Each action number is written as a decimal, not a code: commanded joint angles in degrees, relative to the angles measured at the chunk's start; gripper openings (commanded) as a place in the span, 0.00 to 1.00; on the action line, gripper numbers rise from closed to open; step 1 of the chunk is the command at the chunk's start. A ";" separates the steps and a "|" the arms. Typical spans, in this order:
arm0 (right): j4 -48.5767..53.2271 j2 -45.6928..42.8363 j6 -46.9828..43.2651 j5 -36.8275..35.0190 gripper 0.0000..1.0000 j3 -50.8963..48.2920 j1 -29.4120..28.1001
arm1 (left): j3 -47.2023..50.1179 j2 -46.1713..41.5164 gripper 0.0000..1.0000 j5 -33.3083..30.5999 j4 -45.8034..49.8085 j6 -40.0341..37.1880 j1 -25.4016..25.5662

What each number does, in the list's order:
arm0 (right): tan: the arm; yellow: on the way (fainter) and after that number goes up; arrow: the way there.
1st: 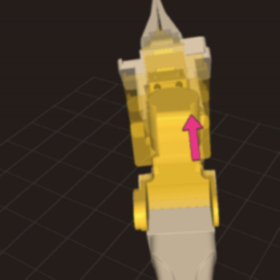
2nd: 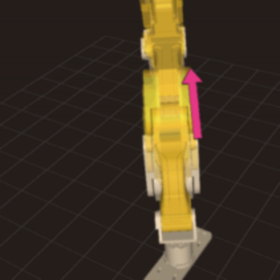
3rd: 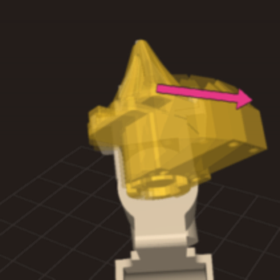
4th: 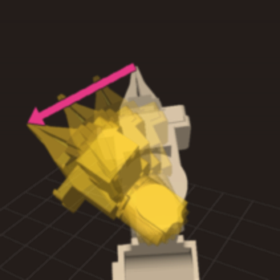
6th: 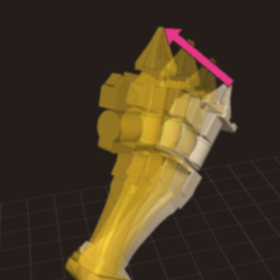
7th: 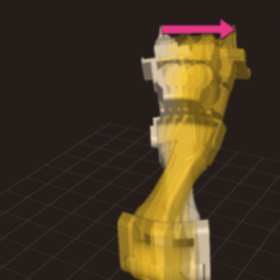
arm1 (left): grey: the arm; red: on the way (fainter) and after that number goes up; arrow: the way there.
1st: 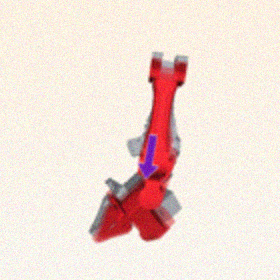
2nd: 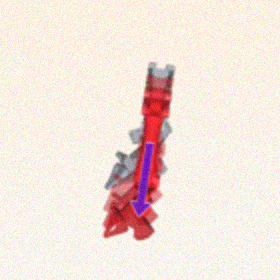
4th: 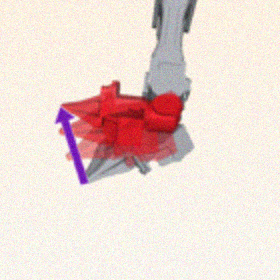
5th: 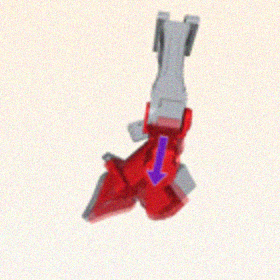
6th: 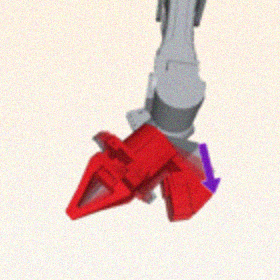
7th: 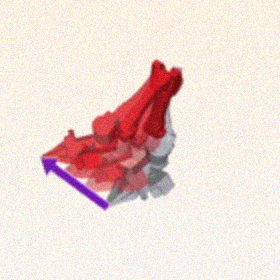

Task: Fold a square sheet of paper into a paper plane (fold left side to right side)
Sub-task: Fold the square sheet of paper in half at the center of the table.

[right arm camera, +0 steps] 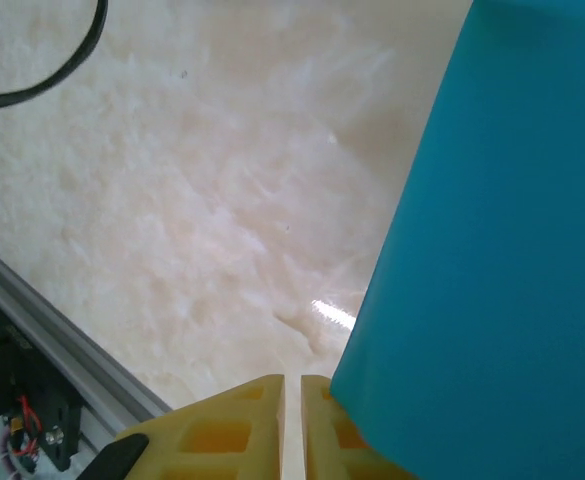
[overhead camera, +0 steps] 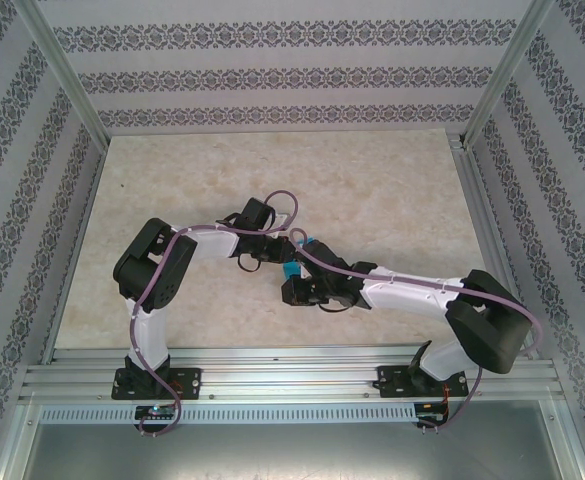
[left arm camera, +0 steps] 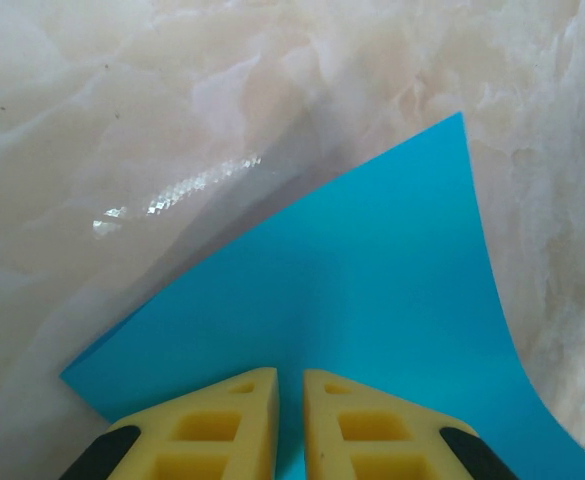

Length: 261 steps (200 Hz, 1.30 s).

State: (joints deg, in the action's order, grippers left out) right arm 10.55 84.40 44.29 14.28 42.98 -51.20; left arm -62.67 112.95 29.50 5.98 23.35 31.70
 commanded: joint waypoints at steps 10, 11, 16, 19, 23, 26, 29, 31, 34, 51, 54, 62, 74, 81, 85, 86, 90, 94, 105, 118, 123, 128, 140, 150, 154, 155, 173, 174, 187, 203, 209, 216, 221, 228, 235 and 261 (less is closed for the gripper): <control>-1.41 1.84 -7.39 -7.45 0.13 2.67 0.75 | 1.19 2.37 0.17 -5.99 4.26 -1.82 0.38; -1.41 1.83 -7.47 -7.44 0.13 2.70 0.79 | 1.22 2.37 0.17 -5.96 4.24 -1.82 0.38; -1.27 1.42 -7.75 -7.19 0.13 2.79 0.84 | 1.11 2.37 0.17 -5.99 4.36 -1.83 0.45; -1.10 1.20 -7.71 -6.90 0.13 2.81 0.86 | 1.10 2.37 0.17 -5.99 4.50 -1.88 0.47; -1.05 0.64 -7.66 -6.32 0.13 2.68 0.84 | 1.07 2.32 0.17 -6.02 4.60 -1.90 0.47; -1.02 0.17 -7.58 -5.70 0.14 2.56 0.83 | 1.05 2.31 0.17 -5.95 4.60 -1.90 0.46; -0.96 -0.32 -7.47 -5.05 0.14 2.28 0.76 | 1.02 2.30 0.17 -5.94 4.65 -1.91 0.52; -0.90 -0.69 -7.31 -4.72 0.14 2.11 0.71 | 0.99 2.29 0.17 -5.94 4.68 -1.91 0.50; -0.77 -1.28 -7.11 -4.26 0.14 1.83 0.59 | 1.01 2.26 0.17 -5.95 4.65 -1.91 0.47; 0.25 -5.56 -5.70 -3.42 0.16 -0.92 -0.96 | 1.11 2.19 0.17 -6.05 4.69 -1.86 0.46; 0.45 -6.29 -5.43 -3.38 0.17 -1.61 -1.19 | 1.13 2.19 0.17 -6.08 4.72 -1.89 0.50; 0.67 -8.21 -4.30 -3.00 0.19 -3.43 -1.76 | 1.14 2.31 0.17 -6.18 4.67 -1.86 0.58; 0.33 -10.98 -2.77 -1.70 0.21 -6.34 -2.47 | 1.06 2.28 0.17 -6.27 4.74 -1.92 0.58; 0.23 -12.62 -1.99 -1.17 0.22 -7.73 -2.81 | 0.98 2.28 0.17 -6.34 4.95 -2.05 0.56; 0.17 -13.57 -1.74 -0.62 0.22 -8.43 -2.93 | 0.97 2.28 0.17 -6.47 5.07 -2.14 0.56; 0.17 -13.78 -1.70 -0.51 0.22 -8.53 -2.94 | 0.97 2.28 0.17 -6.51 5.08 -2.11 0.56; 0.59 -14.72 -1.53 -0.32 0.23 -9.04 -3.02 | 0.82 2.22 0.17 -6.55 5.25 -2.24 0.55; 1.16 -15.62 -1.38 -0.54 0.23 -9.34 -2.98 | 0.84 2.19 0.17 -6.63 5.38 -2.30 0.55; 2.51 -17.82 -1.52 -1.86 0.25 -9.52 -2.94 | 0.74 2.13 0.17 -6.65 5.37 -2.31 0.56; 3.49 -18.95 -2.71 -3.46 0.27 -8.86 -2.06 | 0.87 2.03 0.17 -6.67 5.31 -2.24 0.57; 3.11 -18.85 -3.22 -3.41 0.27 -8.53 -1.43 | 0.88 2.02 0.17 -6.65 5.30 -2.17 0.58; 2.71 -18.43 -3.74 -3.10 0.27 -8.09 -0.83 | 0.79 2.06 0.17 -6.69 5.33 -2.11 0.64; 0.69 -16.38 -4.99 -2.17 0.26 -7.06 0.33 | 0.71 2.02 0.17 -6.62 5.29 -2.00 0.66; -0.89 -14.05 -6.33 -1.73 0.25 -5.79 0.75 | 0.56 2.02 0.17 -6.71 5.49 -2.10 0.74; -1.38 -12.99 -7.09 -1.67 0.25 -5.18 0.75 | 0.51 2.02 0.17 -6.66 5.54 -2.14 0.74; -1.48 -12.70 -7.28 -1.65 0.25 -5.01 0.75 | 0.48 2.06 0.17 -6.65 5.58 -2.11 0.73; -2.51 -7.69 -10.38 -2.51 0.24 -1.52 0.75 | 0.51 2.02 0.17 -6.65 5.48 -2.10 0.81; -2.62 -7.42 -10.55 -2.51 0.24 -1.33 0.75 | 0.52 2.02 0.17 -6.65 5.46 -2.09 0.85; -2.69 -3.99 -12.14 -2.98 0.24 1.31 0.75 | 0.49 2.10 0.17 -6.62 5.40 -2.02 0.89; -1.63 -0.07 -13.87 -3.10 0.24 4.15 0.75 | 0.34 2.23 0.17 -6.53 5.45 -2.16 0.99; -1.19 0.99 -14.39 -3.29 0.24 4.61 0.71 | 0.23 2.30 0.17 -6.50 5.58 -2.14 0.99; -0.58 2.78 -15.15 -3.92 0.24 5.21 0.77 | 0.19 2.30 0.17 -6.51 5.55 -2.14 1.07; -0.55 3.68 -15.45 -4.35 0.24 5.33 0.80 | 0.03 2.36 0.17 -6.55 5.61 -2.25 1.13; -0.79 4.79 -15.75 -4.94 0.24 5.36 0.75 | -0.07 2.37 0.17 -6.56 5.61 -2.26 1.08; -0.90 5.72 -16.25 -5.17 0.24 5.58 0.73 | -0.05 2.37 0.17 -6.45 5.45 -2.21 1.17; -1.56 8.73 -17.07 -6.63 0.24 6.00 0.66 | -0.37 2.63 0.17 -6.52 5.69 -2.37 1.17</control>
State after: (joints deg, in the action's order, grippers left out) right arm 9.82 90.94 29.93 10.37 47.83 -50.50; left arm -63.37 112.95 28.16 7.20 22.94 32.38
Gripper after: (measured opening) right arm 0.243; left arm 0.167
